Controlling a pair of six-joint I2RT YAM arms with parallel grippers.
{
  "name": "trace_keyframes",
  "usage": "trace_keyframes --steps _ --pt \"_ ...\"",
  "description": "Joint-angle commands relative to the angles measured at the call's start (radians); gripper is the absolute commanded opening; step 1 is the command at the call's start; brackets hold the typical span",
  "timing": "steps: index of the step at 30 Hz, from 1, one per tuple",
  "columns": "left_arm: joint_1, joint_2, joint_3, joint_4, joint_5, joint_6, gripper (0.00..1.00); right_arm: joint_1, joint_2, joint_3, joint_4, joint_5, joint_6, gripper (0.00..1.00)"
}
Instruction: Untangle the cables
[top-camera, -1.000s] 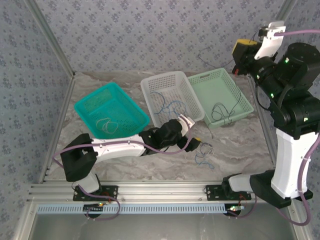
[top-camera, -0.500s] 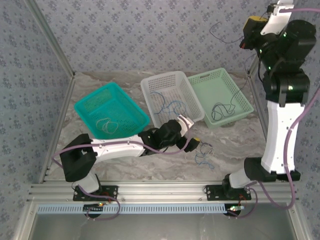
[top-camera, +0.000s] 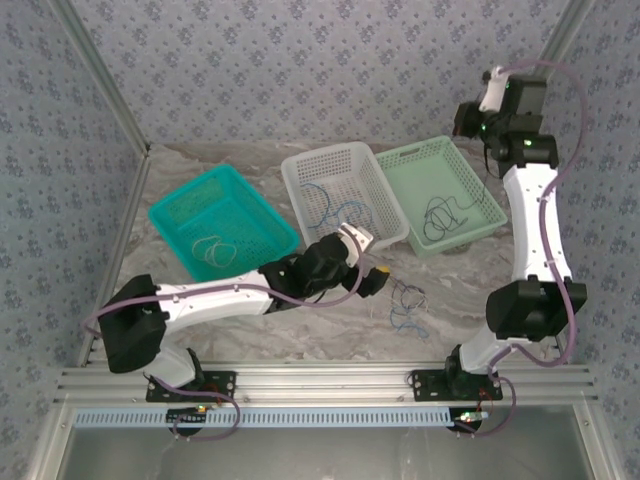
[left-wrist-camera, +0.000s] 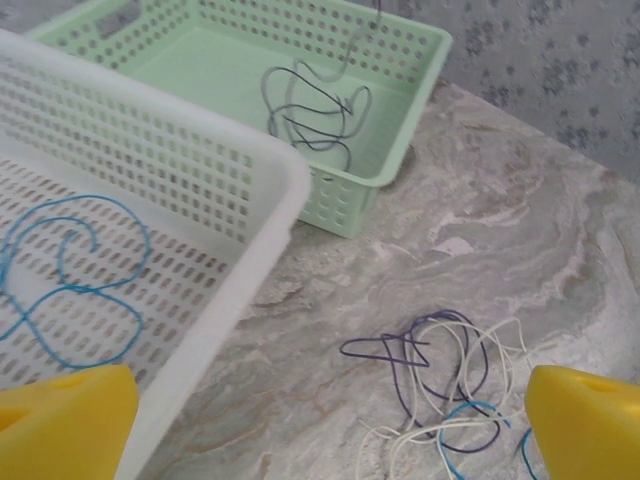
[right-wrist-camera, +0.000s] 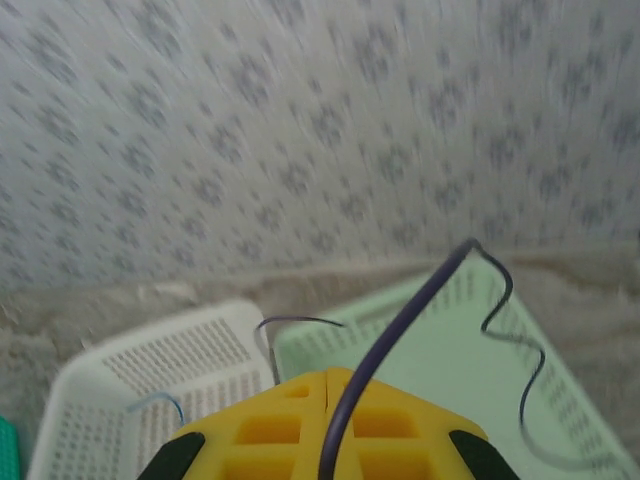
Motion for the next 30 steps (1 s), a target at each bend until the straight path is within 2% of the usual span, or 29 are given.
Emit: trace_keyframes --steps 1,5,7,9,13,16,21,25,30 --pt "0.029 -0.089 -0.019 -0.06 -0.074 -0.056 0.99 -0.019 0.044 -0.077 -0.004 -0.007 0.028 0.0" --pt "0.077 -0.158 -0.015 -0.194 -0.188 -0.141 0.99 -0.02 0.149 -0.094 -0.101 -0.019 0.042 0.07" --pt "0.117 -0.188 0.0 -0.316 -0.245 -0.208 0.99 -0.019 0.192 -0.102 -0.133 -0.026 0.053 0.19" --pt "0.159 -0.228 0.011 -0.453 -0.324 -0.287 0.99 -0.013 0.216 -0.113 -0.144 -0.022 0.063 0.47" --pt "0.253 -0.33 0.0 -0.689 -0.444 -0.454 0.99 0.001 0.236 -0.099 -0.174 -0.009 0.061 0.68" --pt "0.368 -0.438 -0.051 -0.823 -0.438 -0.558 0.99 0.024 0.205 -0.101 -0.175 -0.005 0.054 0.78" --pt "0.602 -0.612 -0.164 -0.924 -0.334 -0.611 0.99 0.081 0.122 -0.14 -0.145 -0.041 0.069 0.8" --pt "0.758 -0.651 -0.211 -0.96 -0.216 -0.567 0.96 0.141 0.06 -0.198 -0.111 -0.04 0.078 0.8" --pt "0.837 -0.601 -0.244 -0.937 -0.113 -0.559 0.9 0.174 0.031 -0.235 -0.117 -0.032 0.077 0.8"
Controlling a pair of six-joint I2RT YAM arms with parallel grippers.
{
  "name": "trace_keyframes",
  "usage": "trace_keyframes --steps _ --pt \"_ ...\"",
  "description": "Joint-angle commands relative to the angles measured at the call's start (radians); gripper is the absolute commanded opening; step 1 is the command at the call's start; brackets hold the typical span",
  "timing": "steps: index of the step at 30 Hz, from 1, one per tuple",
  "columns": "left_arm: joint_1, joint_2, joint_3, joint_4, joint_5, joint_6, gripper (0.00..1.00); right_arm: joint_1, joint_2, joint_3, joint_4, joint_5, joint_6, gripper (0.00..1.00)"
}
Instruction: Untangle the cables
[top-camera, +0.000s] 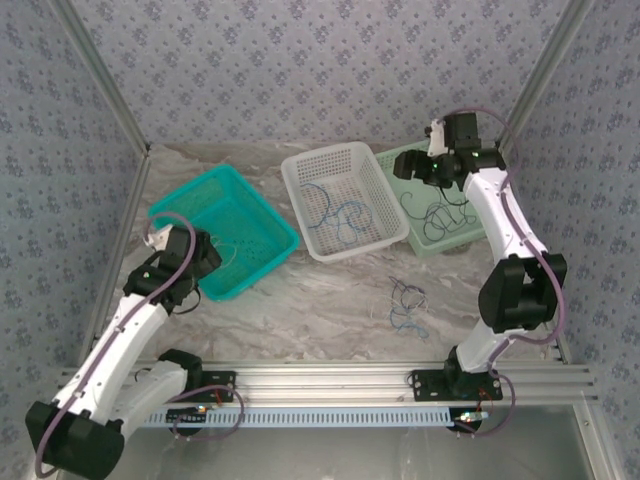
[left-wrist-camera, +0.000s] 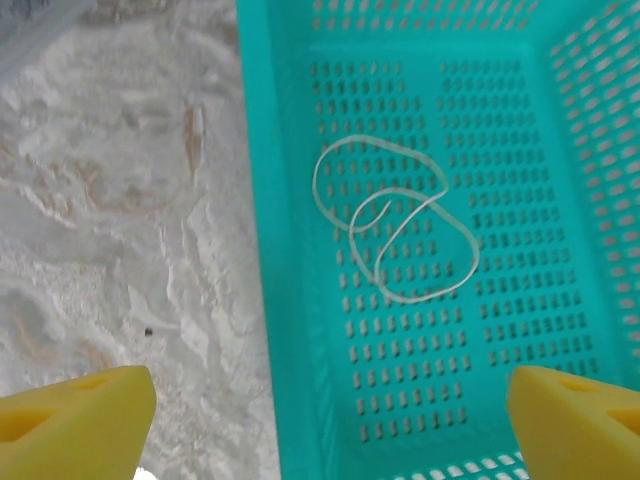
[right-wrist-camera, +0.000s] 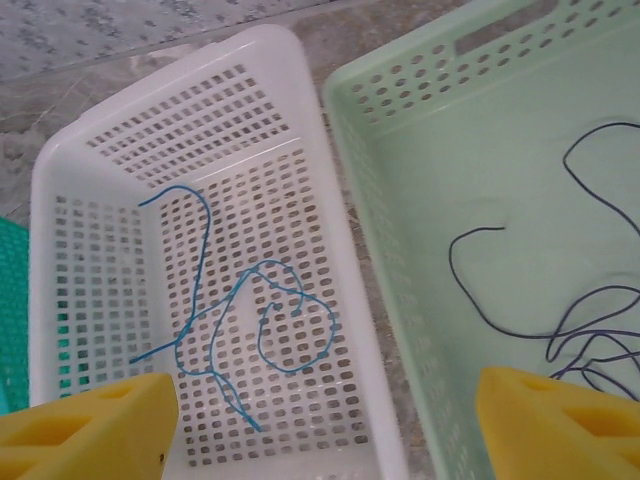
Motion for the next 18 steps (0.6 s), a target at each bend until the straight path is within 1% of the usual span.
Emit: trace_keyframes --steps 1,4,6,11,13,16,18 --pt "0.037 0.037 -0.013 -0.027 0.099 0.003 0.89 0.002 -0.02 -0.027 -0.019 -0.006 0.006 0.8" --pt "0.063 0.069 -0.029 -0.003 0.112 0.018 0.87 0.003 -0.049 -0.063 -0.028 0.006 -0.005 0.8" --pt "0.083 0.089 -0.047 0.049 0.142 0.031 0.85 -0.001 -0.076 -0.1 -0.019 0.008 -0.004 0.81" --pt "0.128 0.22 -0.054 0.145 0.201 0.09 0.77 -0.018 -0.136 -0.173 -0.015 0.002 -0.002 0.81" --pt "0.138 0.272 -0.04 0.166 0.214 0.122 0.69 -0.022 -0.159 -0.2 -0.015 0.011 -0.006 0.81" --pt "0.141 0.331 -0.02 0.198 0.219 0.171 0.49 -0.025 -0.203 -0.249 -0.026 0.029 -0.023 0.81" --pt "0.141 0.356 -0.006 0.219 0.212 0.204 0.37 -0.023 -0.239 -0.291 -0.035 0.031 -0.039 0.81"
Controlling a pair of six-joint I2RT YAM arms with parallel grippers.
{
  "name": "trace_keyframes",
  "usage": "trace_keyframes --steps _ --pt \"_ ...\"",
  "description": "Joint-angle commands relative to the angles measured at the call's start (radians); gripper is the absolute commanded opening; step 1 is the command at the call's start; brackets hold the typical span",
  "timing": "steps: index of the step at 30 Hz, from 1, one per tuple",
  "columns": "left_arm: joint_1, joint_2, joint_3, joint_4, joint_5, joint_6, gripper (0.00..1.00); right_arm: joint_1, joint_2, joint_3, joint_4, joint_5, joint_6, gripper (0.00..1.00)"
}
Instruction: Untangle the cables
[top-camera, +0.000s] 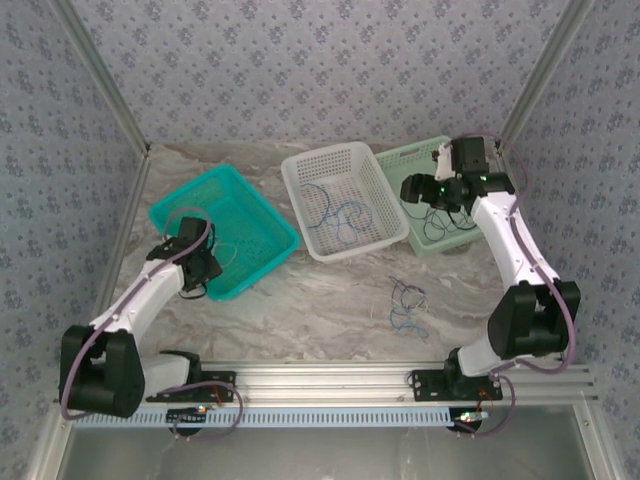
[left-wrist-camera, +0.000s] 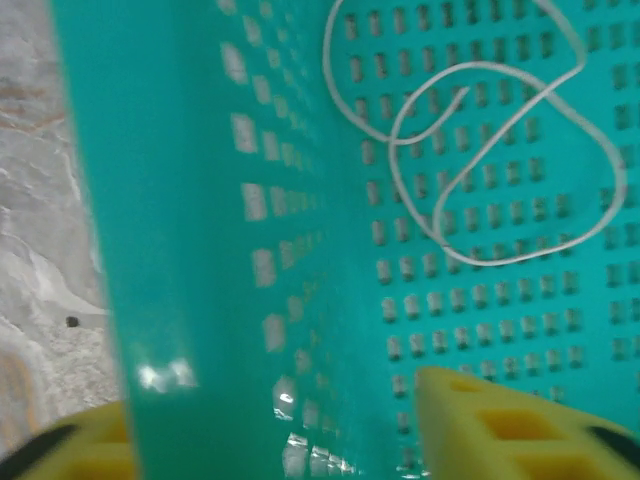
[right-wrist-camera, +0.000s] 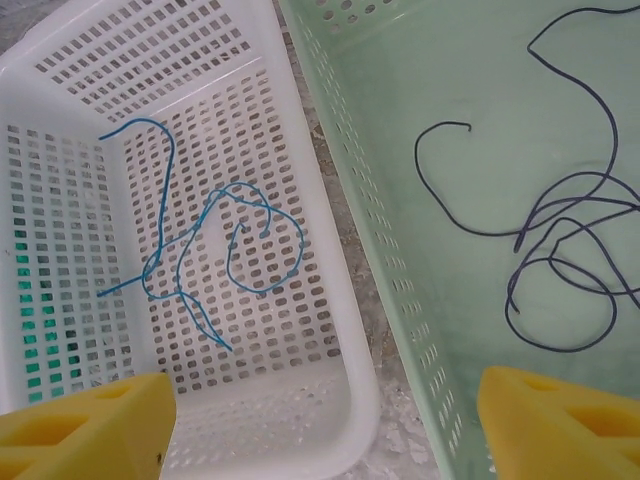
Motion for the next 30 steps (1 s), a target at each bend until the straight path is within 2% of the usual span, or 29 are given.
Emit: trace_keyframes --steps 1,4,8,15,19,22,25,30 --pt "0.004 0.032 0.05 0.068 0.013 0.095 0.33 -0.001 -0.072 -0.07 -0.036 0.021 -0.04 0.81" --pt "0.004 0.057 0.073 0.083 -0.009 0.169 0.22 0.002 -0.126 -0.132 -0.078 0.039 -0.057 0.81" --pt "0.004 0.095 0.122 0.084 -0.029 0.287 0.15 0.006 -0.209 -0.25 -0.105 0.036 -0.052 0.8" --pt "0.007 0.178 0.204 0.041 -0.087 0.458 0.11 -0.004 -0.33 -0.377 -0.093 0.05 -0.03 0.82" --pt "0.025 0.212 0.209 0.046 -0.039 0.523 0.09 -0.024 -0.326 -0.386 -0.101 0.052 -0.026 0.82" --pt "0.048 0.232 0.202 0.059 0.005 0.569 0.06 -0.054 -0.322 -0.391 -0.09 0.101 -0.029 0.82" --pt "0.078 0.244 0.2 0.08 0.059 0.595 0.06 -0.074 -0.308 -0.382 -0.082 0.085 -0.035 0.8" --pt "0.095 0.295 0.24 0.076 0.112 0.644 0.06 -0.016 -0.309 -0.382 -0.109 0.079 -0.038 0.76"
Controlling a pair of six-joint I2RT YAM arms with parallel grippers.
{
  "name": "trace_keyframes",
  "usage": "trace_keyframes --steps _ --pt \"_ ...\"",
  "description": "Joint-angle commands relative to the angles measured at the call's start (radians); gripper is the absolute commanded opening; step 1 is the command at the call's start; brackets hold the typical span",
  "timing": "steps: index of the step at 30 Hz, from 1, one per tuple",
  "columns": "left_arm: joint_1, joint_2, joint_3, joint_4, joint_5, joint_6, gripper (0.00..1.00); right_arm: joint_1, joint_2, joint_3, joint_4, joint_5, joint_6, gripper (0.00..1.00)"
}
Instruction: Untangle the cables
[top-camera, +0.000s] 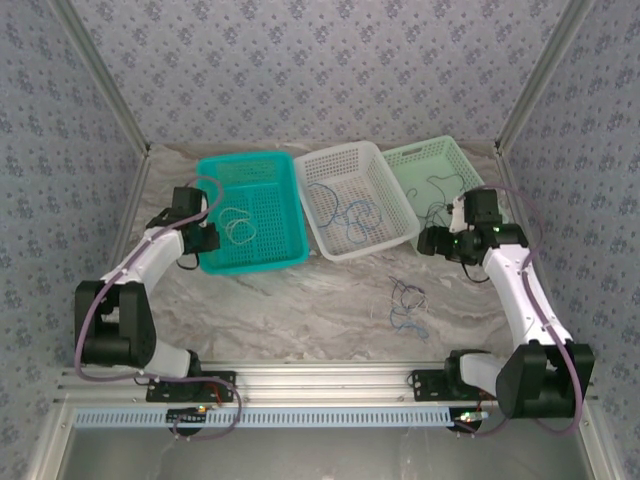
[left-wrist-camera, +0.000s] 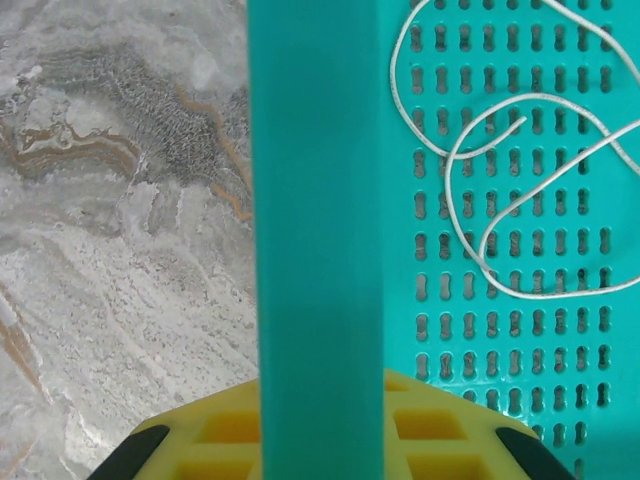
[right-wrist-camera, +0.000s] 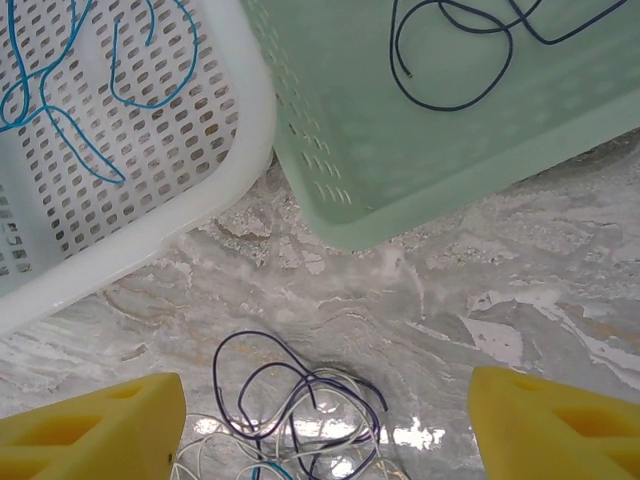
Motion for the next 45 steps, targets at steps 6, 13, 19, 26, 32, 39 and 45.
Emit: trace_keyframes --steps 6,13,19,26,32,39,45 --pt "-0.001 0.069 0.022 -0.087 -0.088 0.068 0.3 0.167 -0.017 -0.064 -0.079 0.065 0.087 0.71" --pt "0.0 -0.014 0.014 -0.105 -0.14 -0.02 0.66 0.281 -0.039 -0.155 -0.063 0.092 0.125 0.62" --pt "-0.009 -0.144 0.035 -0.12 -0.079 -0.071 0.79 0.39 -0.021 -0.202 0.037 0.134 0.12 0.62" --pt "-0.093 -0.314 0.007 -0.074 -0.034 -0.121 0.88 0.45 0.077 -0.18 0.069 0.221 0.086 0.58" --pt "-0.168 -0.359 -0.018 -0.037 -0.018 -0.165 0.91 0.463 0.168 -0.178 0.118 0.238 0.057 0.52" --pt "-0.192 -0.359 -0.014 -0.028 -0.012 -0.169 0.91 0.475 0.196 -0.17 0.147 0.242 0.049 0.24" --pt "-0.214 -0.377 -0.009 -0.012 -0.016 -0.173 0.91 0.49 0.117 -0.171 0.104 0.249 0.067 0.0"
